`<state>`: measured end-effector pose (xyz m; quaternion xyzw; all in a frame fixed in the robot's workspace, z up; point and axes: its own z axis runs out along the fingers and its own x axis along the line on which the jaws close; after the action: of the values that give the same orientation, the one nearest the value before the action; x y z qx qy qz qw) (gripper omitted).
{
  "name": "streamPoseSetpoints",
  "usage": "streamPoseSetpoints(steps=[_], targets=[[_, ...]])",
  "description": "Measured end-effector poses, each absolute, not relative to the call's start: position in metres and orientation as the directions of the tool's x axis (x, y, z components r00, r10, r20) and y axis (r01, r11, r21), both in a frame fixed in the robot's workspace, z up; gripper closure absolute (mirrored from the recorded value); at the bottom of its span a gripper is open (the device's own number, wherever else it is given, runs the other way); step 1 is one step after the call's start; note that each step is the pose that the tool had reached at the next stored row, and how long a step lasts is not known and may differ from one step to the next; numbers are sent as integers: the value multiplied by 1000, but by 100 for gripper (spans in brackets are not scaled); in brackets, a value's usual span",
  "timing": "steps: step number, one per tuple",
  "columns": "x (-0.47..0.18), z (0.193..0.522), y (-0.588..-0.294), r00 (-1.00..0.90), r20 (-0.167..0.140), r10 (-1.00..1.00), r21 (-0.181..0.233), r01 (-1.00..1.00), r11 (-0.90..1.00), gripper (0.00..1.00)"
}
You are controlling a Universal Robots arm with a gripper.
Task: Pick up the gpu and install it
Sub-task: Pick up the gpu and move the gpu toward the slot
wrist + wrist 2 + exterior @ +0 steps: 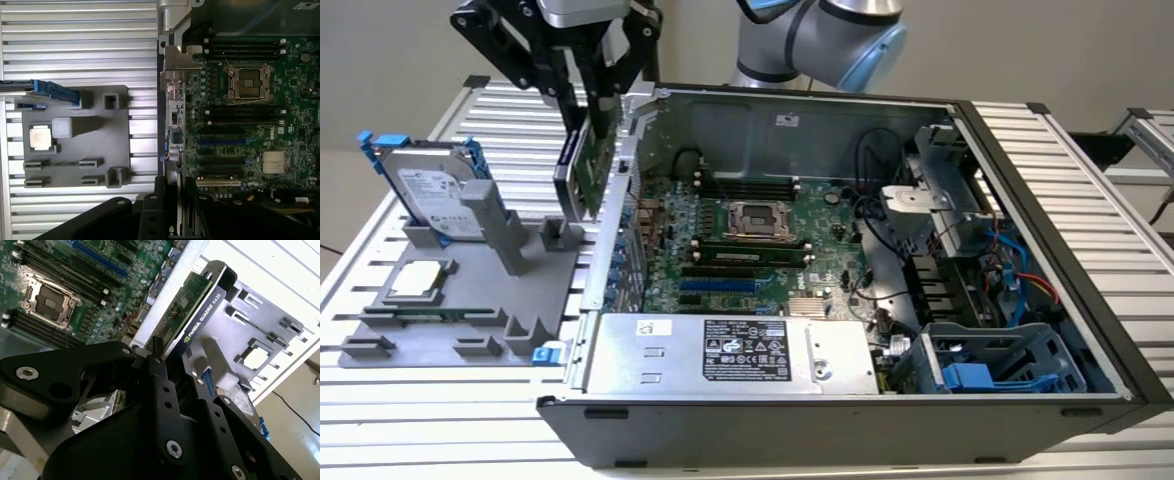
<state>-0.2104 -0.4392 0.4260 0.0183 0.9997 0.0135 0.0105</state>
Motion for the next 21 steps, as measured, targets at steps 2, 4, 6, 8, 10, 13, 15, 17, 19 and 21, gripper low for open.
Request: streamPoseSetpoints(steps=[2, 4, 6, 8, 10, 13, 15, 17, 19, 21], targets=[[-207, 426, -439, -999, -20, 37, 27, 36, 999, 100], [-203, 426, -439, -999, -20, 37, 27, 36, 999, 100], [-199, 426, -439, -999, -20, 37, 27, 36, 999, 100], [-195, 426, -439, -999, -20, 37, 27, 36, 999, 100], [-191, 426, -439, -999, -20, 37, 27, 36, 999, 100], [-186, 426, -438, -999, -20, 37, 27, 36, 999, 100], [-182, 426, -438, -999, -20, 37, 27, 36, 999, 100], [-178, 426, -438, -999, -20, 37, 27, 36, 999, 100], [-174, 426, -438, -999, -20, 37, 27, 36, 999, 100], [-170, 426, -438, -999, -20, 37, 27, 36, 999, 100]])
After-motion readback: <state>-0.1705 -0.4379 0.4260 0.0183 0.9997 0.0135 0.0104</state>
